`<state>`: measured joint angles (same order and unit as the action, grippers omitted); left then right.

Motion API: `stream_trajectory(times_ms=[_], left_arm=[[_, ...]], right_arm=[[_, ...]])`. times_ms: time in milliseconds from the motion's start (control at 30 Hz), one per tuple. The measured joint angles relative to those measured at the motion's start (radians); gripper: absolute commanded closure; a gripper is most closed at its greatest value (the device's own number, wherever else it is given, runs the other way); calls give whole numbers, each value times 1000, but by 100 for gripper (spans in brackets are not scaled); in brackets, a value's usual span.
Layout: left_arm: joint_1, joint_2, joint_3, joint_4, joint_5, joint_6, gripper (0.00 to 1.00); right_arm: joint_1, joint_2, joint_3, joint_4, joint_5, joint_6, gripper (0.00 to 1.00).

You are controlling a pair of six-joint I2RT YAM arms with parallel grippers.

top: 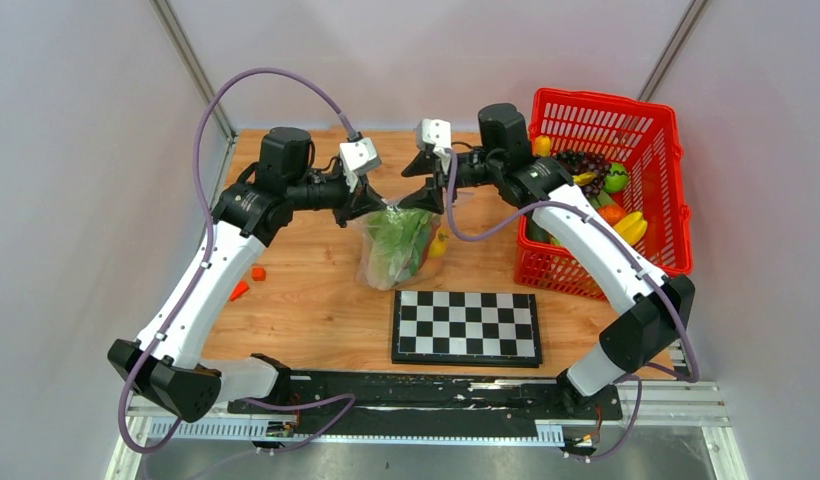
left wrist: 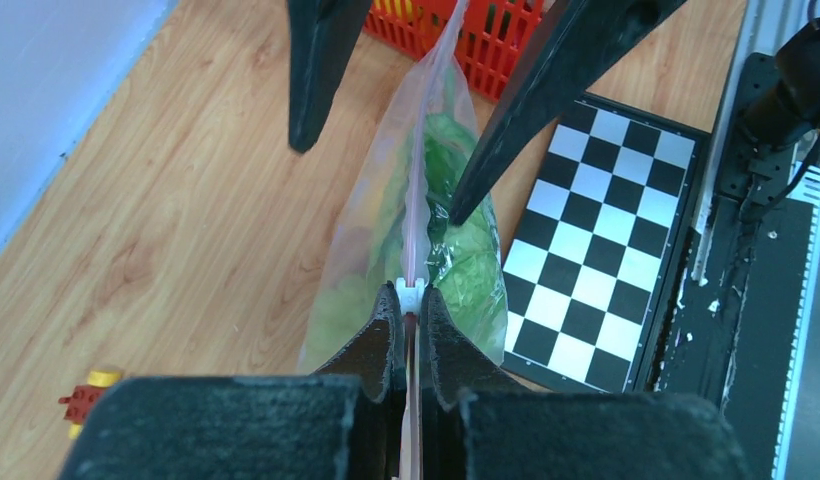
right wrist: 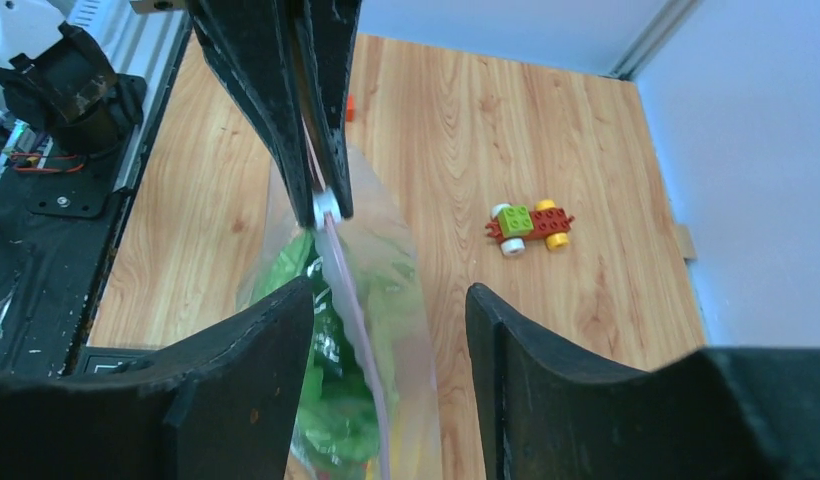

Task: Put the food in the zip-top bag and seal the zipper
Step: Zip the zipper food storage bag at the center of the board.

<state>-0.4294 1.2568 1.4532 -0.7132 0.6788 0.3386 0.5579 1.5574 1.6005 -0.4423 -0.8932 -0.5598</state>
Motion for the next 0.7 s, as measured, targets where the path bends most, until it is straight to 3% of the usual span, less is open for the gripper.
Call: stream_trajectory(times_ms=[100,267,367,700], left_arm=[[0,1,0,2,16,-4,100],[2,6,0,7,23,-6,100],[6,9,0,7,19,-5,100],[3,9,-14,8,-35,7,100]], right_arm=[[18,43,53,-47,-7,-25,53],[37,93,92,-117,-17,-53,87],[44,95,92,-144,-21,-63,99],[56,35,-24,-18,76,-37,100]])
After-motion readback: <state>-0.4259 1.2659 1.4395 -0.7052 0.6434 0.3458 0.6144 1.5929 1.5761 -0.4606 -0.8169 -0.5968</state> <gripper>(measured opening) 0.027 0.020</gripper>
